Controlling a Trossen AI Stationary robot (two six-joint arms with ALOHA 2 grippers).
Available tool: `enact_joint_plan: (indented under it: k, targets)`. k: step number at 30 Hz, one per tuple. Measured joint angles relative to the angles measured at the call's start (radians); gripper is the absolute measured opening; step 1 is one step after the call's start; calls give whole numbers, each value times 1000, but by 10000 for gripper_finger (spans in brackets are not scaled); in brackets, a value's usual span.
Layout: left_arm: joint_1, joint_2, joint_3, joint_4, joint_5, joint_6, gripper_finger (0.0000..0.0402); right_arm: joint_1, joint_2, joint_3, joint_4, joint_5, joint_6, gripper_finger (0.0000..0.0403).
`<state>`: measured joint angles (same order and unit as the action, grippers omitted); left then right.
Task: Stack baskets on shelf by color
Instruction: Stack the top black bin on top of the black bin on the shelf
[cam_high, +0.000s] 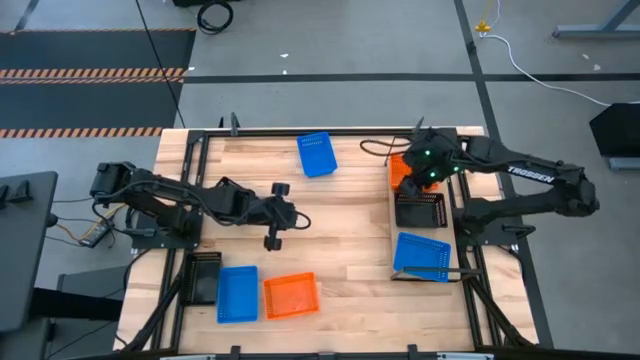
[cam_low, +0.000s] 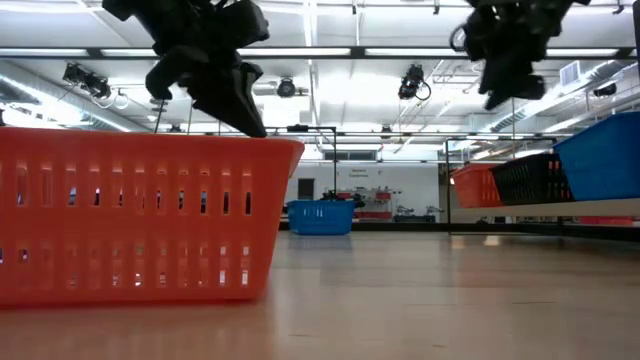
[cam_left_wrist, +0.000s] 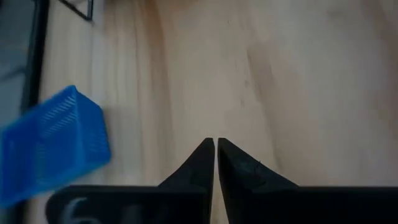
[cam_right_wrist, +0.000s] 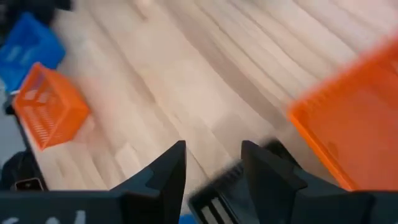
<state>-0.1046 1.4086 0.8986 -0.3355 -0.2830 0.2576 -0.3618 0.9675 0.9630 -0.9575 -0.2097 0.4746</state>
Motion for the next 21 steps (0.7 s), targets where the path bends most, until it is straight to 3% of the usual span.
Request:
enact_joint_plan:
  k: [6, 9, 13, 17, 21]
  targets:
    - [-1, 0, 0, -77, -13, -168, 20, 135, 72, 0, 201, 9, -82, 161]
    - [1, 0, 0, -164, -103, -259, 20, 206, 132, 1, 265, 38, -112, 161]
    - [18, 0, 0, -305, -223, -445, 32, 284, 213, 1, 283, 60, -141, 161]
    - [32, 0, 0, -453, -235, -700, 51, 335, 280, 1, 281, 63, -145, 161]
    - [40, 0, 0, -601, -237, -847, 77, 375, 321, 1, 285, 63, -161, 161]
